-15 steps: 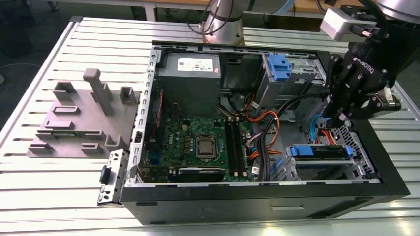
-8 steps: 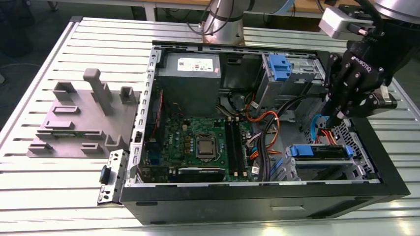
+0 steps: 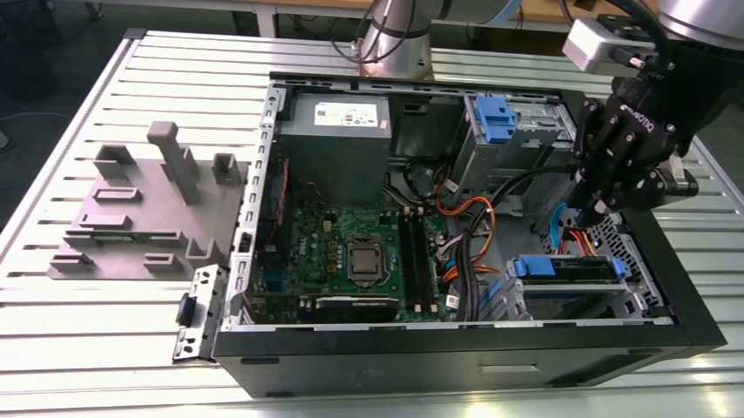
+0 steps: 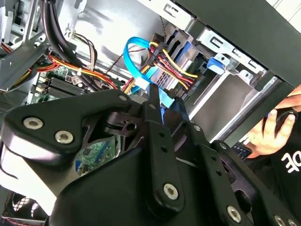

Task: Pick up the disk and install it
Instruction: 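Insert the second disk wire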

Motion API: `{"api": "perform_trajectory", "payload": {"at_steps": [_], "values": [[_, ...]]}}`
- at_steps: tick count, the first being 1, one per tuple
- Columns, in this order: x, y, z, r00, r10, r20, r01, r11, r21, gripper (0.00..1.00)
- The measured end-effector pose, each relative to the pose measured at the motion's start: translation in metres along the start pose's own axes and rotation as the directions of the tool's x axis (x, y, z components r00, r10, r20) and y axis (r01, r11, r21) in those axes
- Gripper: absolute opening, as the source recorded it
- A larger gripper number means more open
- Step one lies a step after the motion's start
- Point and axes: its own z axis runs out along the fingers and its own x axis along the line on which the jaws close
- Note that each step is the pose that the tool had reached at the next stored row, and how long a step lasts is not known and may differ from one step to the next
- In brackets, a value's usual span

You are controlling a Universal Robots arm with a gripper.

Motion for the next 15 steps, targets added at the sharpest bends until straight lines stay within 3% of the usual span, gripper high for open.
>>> {"api": "perform_trajectory", "payload": {"at_steps": [1,3,8,15], "values": [[0.0000,-0.0003,0.0000,1.0000,0.000,0.0000,0.000,1.0000,0.0000,0.29],[0.0000,-0.0006,0.0000,1.0000,0.001,0.0000,-0.001,1.0000,-0.0001,0.17],[0.0018,-0.0008,0.0003,1.0000,0.001,-0.0009,-0.001,1.0000,-0.0001,0.16],[0.0130,-0.0003,0.0056,1.0000,-0.004,-0.0018,0.004,1.0000,0.0031,0.16]]}}
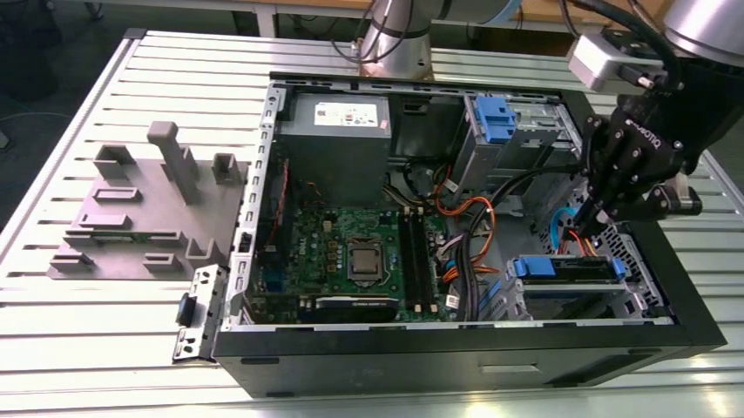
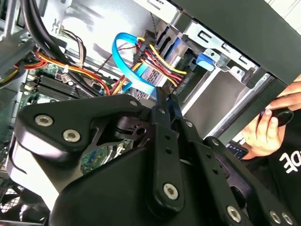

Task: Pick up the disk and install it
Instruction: 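Insert the second disk wire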

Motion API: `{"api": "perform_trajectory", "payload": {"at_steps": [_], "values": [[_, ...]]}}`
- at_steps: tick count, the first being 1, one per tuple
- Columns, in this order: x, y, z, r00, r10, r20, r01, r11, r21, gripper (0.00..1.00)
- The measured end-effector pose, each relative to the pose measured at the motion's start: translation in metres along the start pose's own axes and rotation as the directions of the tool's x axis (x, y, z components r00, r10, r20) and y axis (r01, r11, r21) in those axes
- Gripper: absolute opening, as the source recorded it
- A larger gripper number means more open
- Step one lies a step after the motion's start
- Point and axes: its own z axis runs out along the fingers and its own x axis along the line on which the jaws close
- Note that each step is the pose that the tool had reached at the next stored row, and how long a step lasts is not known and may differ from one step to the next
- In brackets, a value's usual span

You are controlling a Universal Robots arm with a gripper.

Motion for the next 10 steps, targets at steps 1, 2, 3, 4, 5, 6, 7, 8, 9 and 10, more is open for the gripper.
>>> {"api": "perform_trajectory", "payload": {"at_steps": [1,2,3,4,5,6,7,8,9,10], "values": [[0.0004,0.0003,0.0007,1.0000,-0.002,0.0035,0.002,1.0000,0.0012,0.16],[0.0007,0.0005,0.0014,0.9999,-0.003,0.0110,0.003,1.0000,0.0023,0.16],[0.0010,0.0007,0.0019,0.9998,-0.005,0.0175,0.005,1.0000,0.0034,0.16],[0.0014,0.0009,0.0025,0.9997,-0.006,0.0233,0.006,1.0000,0.0046,0.16],[0.0018,0.0012,0.0032,0.9996,-0.008,0.0278,0.008,1.0000,0.0060,0.16],[0.0024,0.0015,0.0039,0.9995,-0.009,0.0303,0.009,0.9999,0.0078,0.16],[0.0032,0.0020,0.0046,0.9995,-0.010,0.0315,0.010,0.9999,0.0099,0.16],[0.0038,0.0027,0.0054,0.9994,-0.011,0.0321,0.011,0.9999,0.0118,0.16],[0.0044,0.0037,0.0060,0.9994,-0.012,0.0324,0.012,0.9998,0.0137,0.16],[0.0049,0.0050,0.0063,0.9994,-0.013,0.0325,0.012,0.9998,0.0152,0.16]]}}
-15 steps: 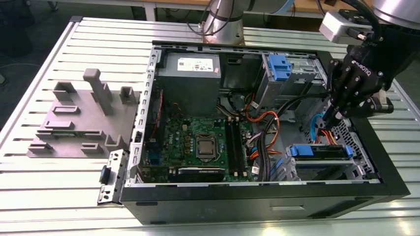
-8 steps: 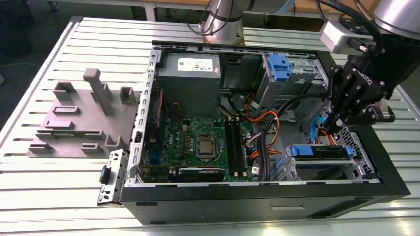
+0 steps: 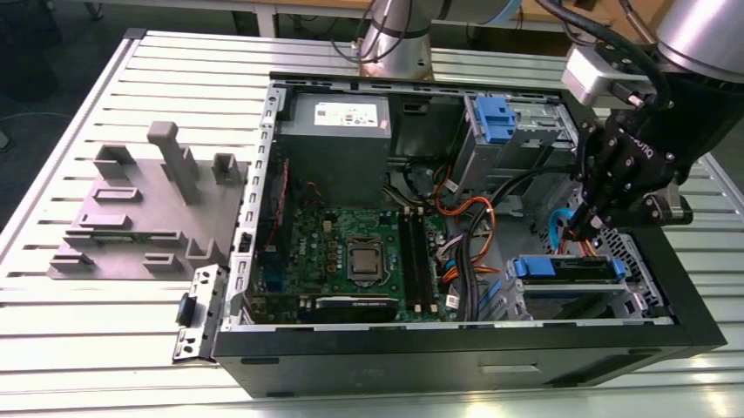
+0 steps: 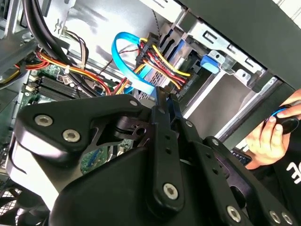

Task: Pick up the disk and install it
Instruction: 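Insert the second disk wire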

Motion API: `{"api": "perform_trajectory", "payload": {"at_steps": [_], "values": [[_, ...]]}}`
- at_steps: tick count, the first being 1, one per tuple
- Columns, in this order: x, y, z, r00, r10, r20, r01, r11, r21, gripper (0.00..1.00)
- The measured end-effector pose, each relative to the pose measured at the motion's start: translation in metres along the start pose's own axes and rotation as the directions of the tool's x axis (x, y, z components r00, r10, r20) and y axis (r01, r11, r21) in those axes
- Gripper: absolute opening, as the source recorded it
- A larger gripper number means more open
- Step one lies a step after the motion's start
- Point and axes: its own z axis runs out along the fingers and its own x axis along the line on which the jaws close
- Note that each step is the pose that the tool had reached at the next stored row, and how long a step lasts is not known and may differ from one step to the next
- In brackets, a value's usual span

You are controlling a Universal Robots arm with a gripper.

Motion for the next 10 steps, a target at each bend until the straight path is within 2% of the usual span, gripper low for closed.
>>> {"api": "perform_trajectory", "payload": {"at_steps": [6,8,10], "values": [[0.0005,0.0029,0.0001,1.0000,-0.001,0.0003,0.001,1.0000,0.0016,0.16],[0.0024,0.0036,0.0006,1.0000,-0.001,0.0060,0.001,1.0000,0.0021,0.16],[0.0061,0.0044,0.0017,0.9999,-0.001,0.0154,0.001,1.0000,0.0025,0.16]]}}
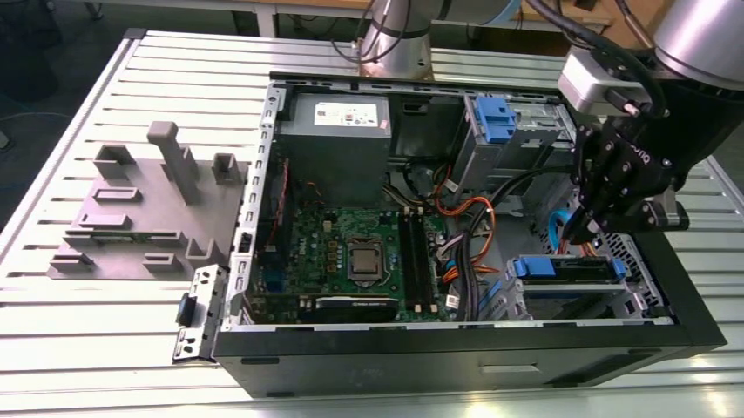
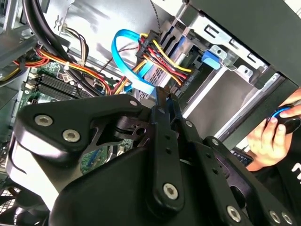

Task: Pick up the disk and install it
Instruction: 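Insert the second disk wire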

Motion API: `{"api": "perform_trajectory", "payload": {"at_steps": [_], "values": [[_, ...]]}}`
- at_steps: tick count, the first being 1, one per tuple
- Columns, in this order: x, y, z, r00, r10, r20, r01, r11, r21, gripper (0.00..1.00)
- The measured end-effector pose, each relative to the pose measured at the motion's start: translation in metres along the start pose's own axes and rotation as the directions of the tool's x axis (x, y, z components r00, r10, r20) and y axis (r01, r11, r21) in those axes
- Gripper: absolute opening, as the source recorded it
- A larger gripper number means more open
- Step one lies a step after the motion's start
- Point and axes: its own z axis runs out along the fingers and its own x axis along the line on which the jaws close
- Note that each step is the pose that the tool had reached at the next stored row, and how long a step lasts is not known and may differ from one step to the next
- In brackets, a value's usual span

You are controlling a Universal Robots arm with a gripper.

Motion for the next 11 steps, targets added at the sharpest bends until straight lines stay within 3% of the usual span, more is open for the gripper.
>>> {"api": "perform_trajectory", "payload": {"at_steps": [4,11], "values": [[0.0075,0.0016,0.0024,0.9997,0.000,0.0237,0.000,1.0000,0.0007,0.16],[0.0188,0.0027,0.0063,0.9965,-0.001,0.0839,0.001,1.0000,0.0027,0.16]]}}
